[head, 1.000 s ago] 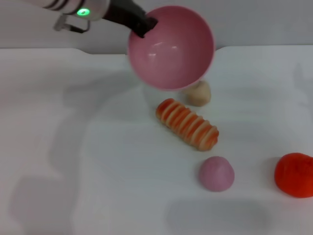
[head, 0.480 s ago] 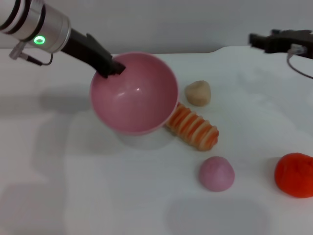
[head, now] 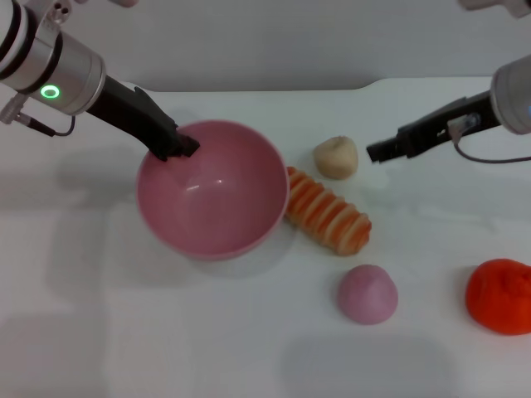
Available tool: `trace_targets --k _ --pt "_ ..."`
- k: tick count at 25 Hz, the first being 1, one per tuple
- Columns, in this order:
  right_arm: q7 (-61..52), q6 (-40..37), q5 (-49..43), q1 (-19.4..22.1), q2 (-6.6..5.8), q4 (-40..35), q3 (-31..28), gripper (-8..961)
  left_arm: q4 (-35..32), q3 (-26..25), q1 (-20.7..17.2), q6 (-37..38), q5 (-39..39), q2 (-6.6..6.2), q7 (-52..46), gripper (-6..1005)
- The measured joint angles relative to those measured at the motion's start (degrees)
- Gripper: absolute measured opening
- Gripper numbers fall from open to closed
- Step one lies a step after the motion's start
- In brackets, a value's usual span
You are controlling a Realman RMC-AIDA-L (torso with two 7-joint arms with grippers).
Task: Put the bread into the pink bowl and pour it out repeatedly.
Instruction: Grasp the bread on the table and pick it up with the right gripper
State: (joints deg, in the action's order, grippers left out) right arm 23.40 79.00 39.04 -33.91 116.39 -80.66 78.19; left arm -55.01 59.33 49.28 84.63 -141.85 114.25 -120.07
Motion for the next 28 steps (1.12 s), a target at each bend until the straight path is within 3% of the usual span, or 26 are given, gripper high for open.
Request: trace_targets --k 6,14,21,28 --pt "0.8 6.1 -5.3 -5.9 1.56 4.6 -0.2 501 -0.1 0.2 0.0 1.1 -0.3 0.37 -0.4 46" --pt "6.8 2.0 -5.6 -11.6 2.28 18.9 0.6 495 -0.3 0.2 0.0 1.2 -0.4 1.30 -0.6 46" --pt "8.7 -6.6 -5.1 -11.9 2.45 22.5 0.7 490 -0.1 0.2 0.2 0.8 -0.4 1.80 -0.7 47" --pt "12.1 -9.4 0.9 -12.9 2.54 25.4 2.8 484 -0.1 0.2 0.4 0.5 -0.4 2.13 -0.7 47"
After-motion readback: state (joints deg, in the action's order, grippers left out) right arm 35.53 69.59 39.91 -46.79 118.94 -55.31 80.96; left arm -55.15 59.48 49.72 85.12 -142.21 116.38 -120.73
